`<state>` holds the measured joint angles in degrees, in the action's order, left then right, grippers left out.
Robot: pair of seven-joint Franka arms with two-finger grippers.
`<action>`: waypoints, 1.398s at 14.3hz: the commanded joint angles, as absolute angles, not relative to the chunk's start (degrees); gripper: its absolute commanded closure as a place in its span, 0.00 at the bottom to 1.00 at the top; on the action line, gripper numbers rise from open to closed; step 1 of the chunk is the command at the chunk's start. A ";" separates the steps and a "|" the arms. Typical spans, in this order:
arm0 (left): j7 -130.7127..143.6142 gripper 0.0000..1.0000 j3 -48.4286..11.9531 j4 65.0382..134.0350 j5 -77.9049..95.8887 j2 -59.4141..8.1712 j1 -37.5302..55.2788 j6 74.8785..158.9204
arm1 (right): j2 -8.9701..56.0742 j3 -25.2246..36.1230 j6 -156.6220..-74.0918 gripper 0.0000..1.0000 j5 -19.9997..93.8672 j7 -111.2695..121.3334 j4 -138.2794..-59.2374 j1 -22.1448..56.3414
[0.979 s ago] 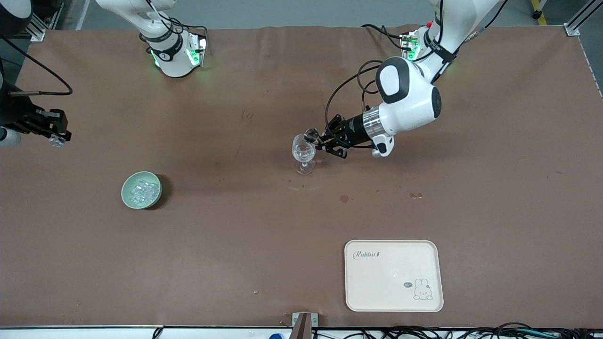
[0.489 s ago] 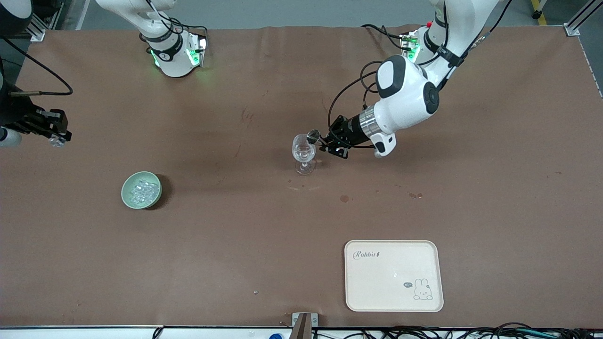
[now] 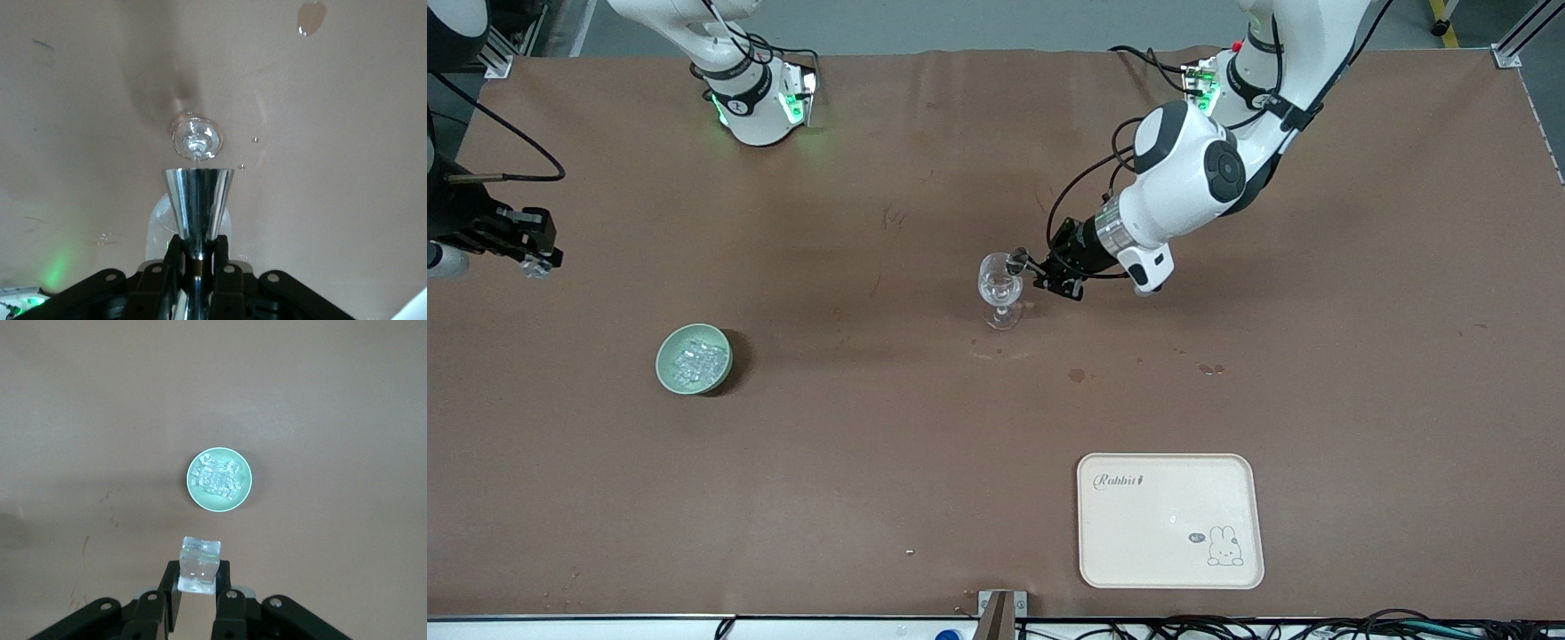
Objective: Pour wine and add ice with both arms
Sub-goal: 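Tilt the jigger over the wine glass with the left gripper to pour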
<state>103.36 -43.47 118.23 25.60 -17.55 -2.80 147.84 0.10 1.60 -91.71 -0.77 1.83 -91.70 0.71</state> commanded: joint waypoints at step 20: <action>120.68 0.99 -43.59 114.88 9.40 -20.29 -1.67 145.55 | 0.53 1.93 -91.49 0.93 -0.09 1.05 -90.79 1.05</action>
<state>120.37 -43.32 116.71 10.41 -17.96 -1.10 146.52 0.12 1.62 -91.72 -0.77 1.81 -91.65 0.71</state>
